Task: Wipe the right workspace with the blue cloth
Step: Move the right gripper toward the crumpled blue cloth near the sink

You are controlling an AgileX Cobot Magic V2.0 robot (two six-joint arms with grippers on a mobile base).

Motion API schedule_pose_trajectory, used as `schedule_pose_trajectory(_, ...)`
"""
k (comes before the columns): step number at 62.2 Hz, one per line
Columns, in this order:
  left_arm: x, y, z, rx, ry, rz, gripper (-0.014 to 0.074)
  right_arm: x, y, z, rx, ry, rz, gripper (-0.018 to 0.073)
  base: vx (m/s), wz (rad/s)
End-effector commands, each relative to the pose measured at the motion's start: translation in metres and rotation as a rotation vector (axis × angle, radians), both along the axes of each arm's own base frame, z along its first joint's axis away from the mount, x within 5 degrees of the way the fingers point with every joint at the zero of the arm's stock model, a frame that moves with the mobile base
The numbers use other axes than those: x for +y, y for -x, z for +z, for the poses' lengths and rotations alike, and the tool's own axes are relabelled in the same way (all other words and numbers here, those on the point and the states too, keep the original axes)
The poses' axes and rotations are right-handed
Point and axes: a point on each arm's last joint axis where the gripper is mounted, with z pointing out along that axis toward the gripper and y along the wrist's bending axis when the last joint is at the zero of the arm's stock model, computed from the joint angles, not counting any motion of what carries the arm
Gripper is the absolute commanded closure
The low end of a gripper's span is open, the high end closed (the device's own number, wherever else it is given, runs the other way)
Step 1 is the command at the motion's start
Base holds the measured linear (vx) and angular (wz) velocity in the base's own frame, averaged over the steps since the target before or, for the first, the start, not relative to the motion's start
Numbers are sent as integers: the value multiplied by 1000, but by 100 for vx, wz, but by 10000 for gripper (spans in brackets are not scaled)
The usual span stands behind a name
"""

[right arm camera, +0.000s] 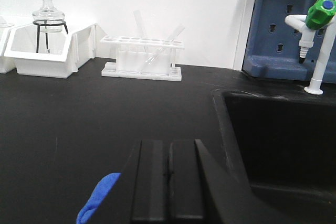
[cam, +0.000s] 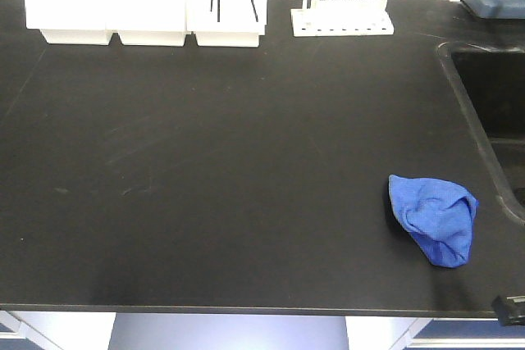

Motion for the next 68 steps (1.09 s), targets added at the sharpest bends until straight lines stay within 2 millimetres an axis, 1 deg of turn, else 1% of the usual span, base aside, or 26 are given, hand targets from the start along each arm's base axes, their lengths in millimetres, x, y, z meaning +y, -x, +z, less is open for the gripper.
schedule_pose_trajectory(1, -1, -1, -2, -65, 8, -15, 602, -1, 0, 1, -67, 8, -8, 567, 0, 0)
schedule_pose_trajectory(26, -1, -1, -2, -65, 8, -15, 602, -1, 0, 1, -71, 28, -9, 567, 0, 0)
schedule_pose_trajectory(32, -1, -1, -2, -65, 8, -15, 602, -1, 0, 9, -153, 22, -11, 567, 0, 0)
schedule_pose_trajectory(37, -1, -1, -2, -65, 8, -15, 602, -1, 3, 27, -299, 15, -15, 567, 0, 0)
schedule_pose_trajectory(42, -1, -1, -2, -65, 8, -15, 602, -1, 11, 58, -428, 10, -17, 567, 0, 0)
schedule_pose_trajectory(46, -1, -1, -2, -65, 8, -15, 602, -1, 16, 83, -442, 8, -16, 567, 0, 0)
schedule_pose_trajectory(49, -1, -1, -2, -65, 8, -15, 602, -1, 19, 109, -419, 11, -15, 567, 0, 0)
schedule_pose_trajectory(51, -1, -1, -2, -65, 8, -15, 602, -1, 18, 119, -371, 12, -13, 567, 0, 0)
schedule_pose_trajectory(52, -1, -1, -2, -65, 8, -15, 602, -1, 17, 127, -341, 14, -12, 567, 0, 0)
schedule_pose_trajectory(53, -1, -1, -2, -65, 8, -15, 602, -1, 14, 135, -305, 15, -11, 567, 0, 0)
schedule_pose_trajectory(54, -1, -1, -2, -65, 8, -15, 602, -1, 11, 137, -280, 16, -11, 567, 0, 0)
schedule_pose_trajectory(55, -1, -1, -2, -65, 8, -15, 602, -1, 10, 145, -250, 19, -10, 567, 0, 0)
schedule_pose_trajectory(58, -1, -1, -2, -65, 8, -15, 602, -1, -4, 158, -122, 36, -10, 567, 0, 0)
schedule_pose_trajectory(64, -1, -1, -2, -65, 8, -15, 602, 0, -31, 179, 116, 44, -5, 567, 0, 0)
schedule_pose_trajectory(68, -1, -1, -2, -65, 8, -15, 602, 1, -44, 186, 222, 48, -3, 567, 0, 0)
